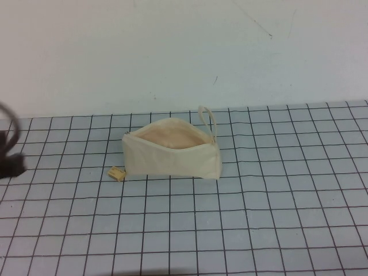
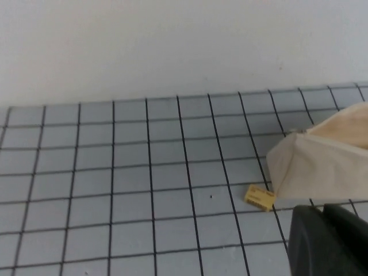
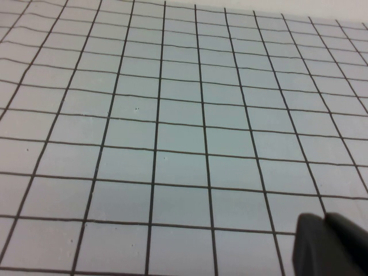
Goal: Put eraser into pencil case
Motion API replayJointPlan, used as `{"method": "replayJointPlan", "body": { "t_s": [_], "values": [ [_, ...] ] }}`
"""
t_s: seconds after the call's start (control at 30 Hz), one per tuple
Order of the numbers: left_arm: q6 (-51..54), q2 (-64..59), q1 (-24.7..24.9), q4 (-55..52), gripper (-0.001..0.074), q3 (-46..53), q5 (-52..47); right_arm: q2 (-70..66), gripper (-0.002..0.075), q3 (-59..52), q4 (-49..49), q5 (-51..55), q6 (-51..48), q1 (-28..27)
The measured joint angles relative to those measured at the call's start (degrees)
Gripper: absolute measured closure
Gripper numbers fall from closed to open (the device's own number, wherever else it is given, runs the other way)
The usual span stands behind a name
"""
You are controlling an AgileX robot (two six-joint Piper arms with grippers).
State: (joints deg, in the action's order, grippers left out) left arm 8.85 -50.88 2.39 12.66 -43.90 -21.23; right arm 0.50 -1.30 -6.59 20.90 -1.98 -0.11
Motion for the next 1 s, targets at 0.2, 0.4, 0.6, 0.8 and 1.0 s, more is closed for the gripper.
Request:
{"method": "replayJointPlan", "body": {
  "t_s": [0.2,0.4,0.6,0.8,1.0],
  "values": [
    [1.5,-19.6,0.0,4.4,0.0736,-10.0,-7.2,0.0,0.0726,0.0,0.0,0.0,-0.1,0.0],
    [7.9,-36.5,0.0,5.0,0.0737,-20.6,-12.9,0.0,0.0726,0.0,0.0,0.0,-0.2,0.0],
    [14.9,-48.2,0.0,5.5,0.0736,-29.3,-14.7,0.0,0.0726,0.0,0.0,0.0,-0.7,0.0],
    [30.5,-57.7,1.8,11.2,0.0422,-33.3,-14.3,0.0,0.0727,0.0,0.0,0.0,-0.8,0.0],
    [37.7,-62.4,5.1,12.5,0.0112,-33.4,-10.5,0.0,0.0727,0.0,0.0,0.0,-0.8,0.0]
  ]
}}
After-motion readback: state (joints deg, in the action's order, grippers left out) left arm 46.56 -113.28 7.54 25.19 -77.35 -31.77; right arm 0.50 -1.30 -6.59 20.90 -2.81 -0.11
